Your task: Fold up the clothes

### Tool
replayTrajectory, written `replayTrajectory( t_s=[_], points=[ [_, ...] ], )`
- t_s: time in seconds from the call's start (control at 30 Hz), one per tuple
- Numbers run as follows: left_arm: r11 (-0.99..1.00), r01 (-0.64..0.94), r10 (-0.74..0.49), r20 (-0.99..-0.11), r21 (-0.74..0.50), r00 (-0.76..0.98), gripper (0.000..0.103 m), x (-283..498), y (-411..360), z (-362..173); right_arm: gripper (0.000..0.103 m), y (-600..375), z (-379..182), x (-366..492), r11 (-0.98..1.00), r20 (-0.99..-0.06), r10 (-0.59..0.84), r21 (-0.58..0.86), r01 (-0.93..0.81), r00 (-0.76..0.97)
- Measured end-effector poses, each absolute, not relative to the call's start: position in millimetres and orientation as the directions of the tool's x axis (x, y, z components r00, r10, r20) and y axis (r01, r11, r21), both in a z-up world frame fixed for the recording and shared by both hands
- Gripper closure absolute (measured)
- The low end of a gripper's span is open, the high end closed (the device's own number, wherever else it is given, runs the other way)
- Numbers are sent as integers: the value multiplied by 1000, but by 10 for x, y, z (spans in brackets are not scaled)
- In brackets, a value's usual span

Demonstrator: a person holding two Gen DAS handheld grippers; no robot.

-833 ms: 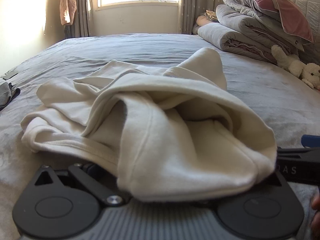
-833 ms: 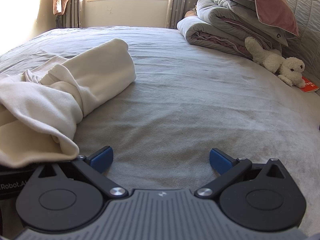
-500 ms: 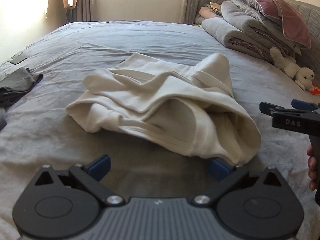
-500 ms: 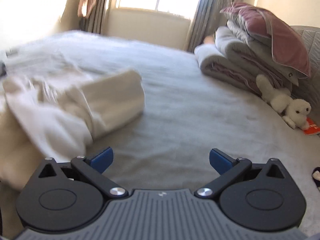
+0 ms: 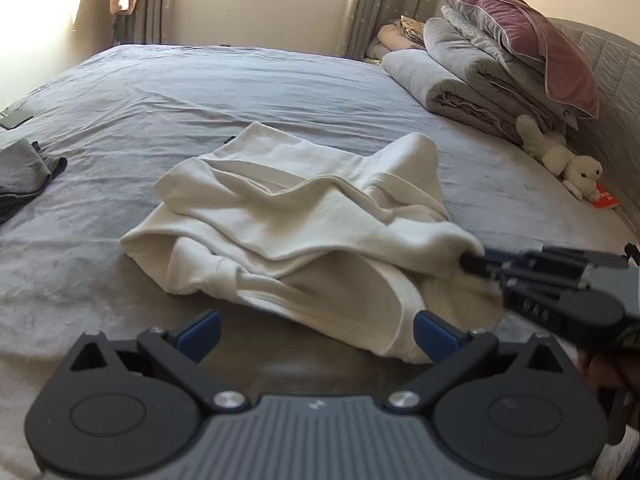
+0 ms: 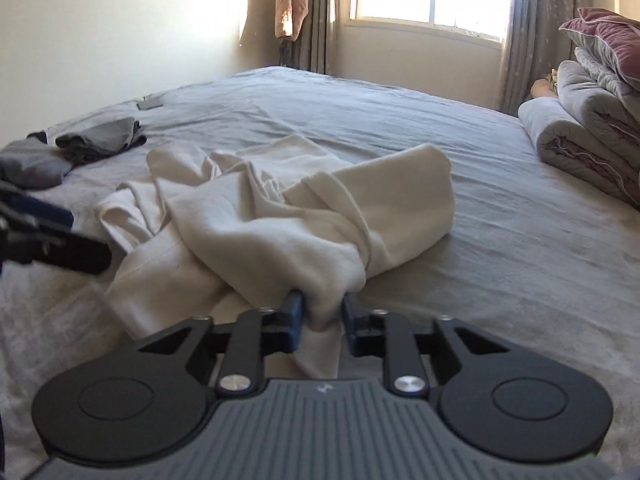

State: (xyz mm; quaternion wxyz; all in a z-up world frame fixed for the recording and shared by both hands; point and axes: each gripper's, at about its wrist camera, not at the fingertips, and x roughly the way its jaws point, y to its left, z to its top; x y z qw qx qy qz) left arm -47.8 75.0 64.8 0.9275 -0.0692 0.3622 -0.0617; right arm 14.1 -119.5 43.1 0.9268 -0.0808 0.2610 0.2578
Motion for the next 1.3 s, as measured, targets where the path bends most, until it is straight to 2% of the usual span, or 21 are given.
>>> replayTrajectory(
  t_s=[0.1, 0.13, 0.23, 0.37, 0.47, 0.5, 0.53, 0.6, 0.7, 0.73, 0.77, 0.83, 0.9, 0.93, 1.0, 1.1, 1.2, 1.3],
  points=[
    [980, 67, -177, -673, -186, 718, 0, -471, 775, 651, 92, -1489, 627, 144, 891, -468, 411, 23, -454, 782],
    [981, 58, -171, -677, -186, 716, 1, -464, 787, 646, 97, -1577, 687, 154, 900, -457, 403, 39, -434, 793],
    [982, 39, -160, -695, -186, 701, 1, -424, 799, 606, 101, -1780, 784, 177, 926, -438, 364, 71, -372, 822],
    [974, 52, -199, -724, -220, 660, 0, -397, 751, 523, 101, -1931, 821, 224, 943, -437, 330, 126, -307, 837],
    [970, 66, -222, -738, -235, 637, 0, -393, 668, 456, 86, -1938, 749, 267, 916, -458, 401, 203, -346, 794],
    [969, 70, -226, -741, -235, 632, 0, -393, 637, 431, 72, -1904, 719, 265, 906, -466, 423, 210, -367, 777],
    [970, 73, -224, -744, -230, 630, 0, -396, 606, 409, 47, -1831, 701, 255, 896, -471, 442, 196, -398, 764],
    [975, 82, -212, -749, -208, 628, 0, -404, 543, 373, 25, -1643, 670, 215, 872, -477, 475, 142, -469, 739],
    [982, 91, -186, -750, -167, 635, 0, -426, 475, 341, 23, -1358, 562, 157, 823, -512, 499, 28, -567, 700],
    [983, 91, -181, -750, -160, 636, 0, -435, 461, 333, 24, -1279, 501, 151, 812, -536, 485, -18, -583, 691],
    [983, 89, -178, -750, -159, 637, 0, -443, 452, 327, 29, -1211, 428, 153, 807, -566, 454, -66, -587, 688],
    [983, 89, -178, -750, -157, 637, 0, -450, 435, 323, 67, -1163, 325, 171, 804, -602, 407, -121, -582, 687],
    [983, 87, -181, -747, -163, 640, 0, -456, 430, 326, 85, -1221, 349, 193, 822, -600, 393, -109, -558, 697],
    [982, 83, -183, -744, -170, 642, 0, -464, 430, 324, 90, -1281, 413, 204, 837, -584, 400, -82, -541, 706],
    [981, 75, -186, -742, -181, 644, 0, -466, 436, 319, 94, -1445, 594, 203, 874, -525, 411, -5, -486, 745],
    [979, 63, -188, -740, -193, 646, 0, -464, 450, 322, 94, -1826, 822, 226, 915, -456, 402, 162, -370, 794],
    [978, 54, -188, -737, -202, 649, 0, -455, 451, 320, 94, -2275, 889, 291, 915, -443, 361, 339, -219, 821],
    [978, 48, -185, -734, -204, 653, 0, -450, 442, 311, 94, -2494, 785, 325, 907, -486, 315, 407, -108, 815]
  ],
)
